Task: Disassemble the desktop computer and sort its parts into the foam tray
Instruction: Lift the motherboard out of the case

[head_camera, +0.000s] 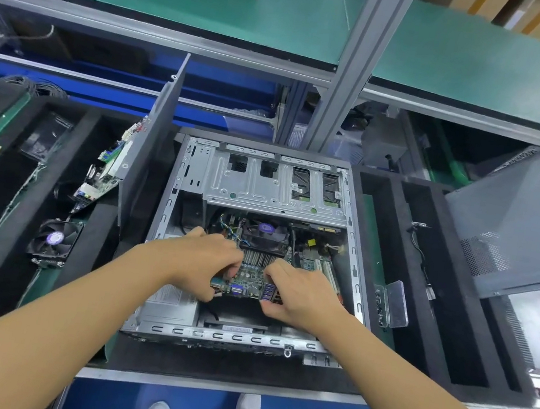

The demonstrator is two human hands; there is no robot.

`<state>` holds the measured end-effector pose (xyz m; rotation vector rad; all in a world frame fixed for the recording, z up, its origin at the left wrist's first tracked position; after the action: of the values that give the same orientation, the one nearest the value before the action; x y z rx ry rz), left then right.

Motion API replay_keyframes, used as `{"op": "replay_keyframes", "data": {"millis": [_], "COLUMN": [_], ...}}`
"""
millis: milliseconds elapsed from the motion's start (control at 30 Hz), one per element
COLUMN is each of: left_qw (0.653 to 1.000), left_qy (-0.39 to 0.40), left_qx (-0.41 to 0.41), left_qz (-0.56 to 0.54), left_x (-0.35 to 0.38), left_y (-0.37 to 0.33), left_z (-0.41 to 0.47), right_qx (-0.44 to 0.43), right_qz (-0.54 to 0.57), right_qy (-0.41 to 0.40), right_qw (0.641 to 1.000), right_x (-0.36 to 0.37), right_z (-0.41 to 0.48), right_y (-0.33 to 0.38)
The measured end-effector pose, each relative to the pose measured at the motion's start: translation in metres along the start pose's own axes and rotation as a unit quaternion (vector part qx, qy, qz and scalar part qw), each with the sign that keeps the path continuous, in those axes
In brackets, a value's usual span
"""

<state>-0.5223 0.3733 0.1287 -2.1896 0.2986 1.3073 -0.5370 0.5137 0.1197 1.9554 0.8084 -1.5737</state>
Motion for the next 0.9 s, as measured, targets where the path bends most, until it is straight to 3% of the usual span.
{"op": "replay_keyframes", "data": {"millis": [133, 367, 633, 733, 900], "left_qw": [0.996, 0.995, 0.979, 0.983, 0.996], "left_qy": [-0.052, -0.093, -0.178, -0.168, -0.072], "left_qx": [0.009, 0.001, 0.051, 0.029, -0.043], "left_qz": [0.067, 0.045, 0.085, 0.073, 0.034], "left_x": [0.001, -0.004, -0.014, -0.011, -0.002], "left_y": [-0.005, -0.005, -0.014, -0.005, 0.010], "left_z": [0.003, -0.001, -0.018, -0.017, -0.011], "right_qx": [0.007, 0.027, 0.017, 0.021, 0.001], "right_qz": [0.007, 0.019, 0.021, 0.025, 0.012], "right_qy": [0.011, 0.020, 0.003, 0.001, -0.009], "right_qw": [1.000, 0.999, 1.000, 0.999, 1.000], "right_x": [-0.001, 0.000, -0.006, -0.003, -0.003], "right_z": [0.002, -0.003, -0.006, -0.003, -0.003], "right_y": [0.003, -0.008, -0.009, -0.006, -0.002]}}
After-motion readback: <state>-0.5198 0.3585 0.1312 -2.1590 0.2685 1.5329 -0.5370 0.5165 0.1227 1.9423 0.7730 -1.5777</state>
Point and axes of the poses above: each hand's wrist, its own z-axis towards the middle knuckle, its own x-axis out of the palm, y = z × x, the point moved 8 cm from there along z, towards the middle knuckle, and after that the axes turned 6 degrees about x, right-handed, at the moved point
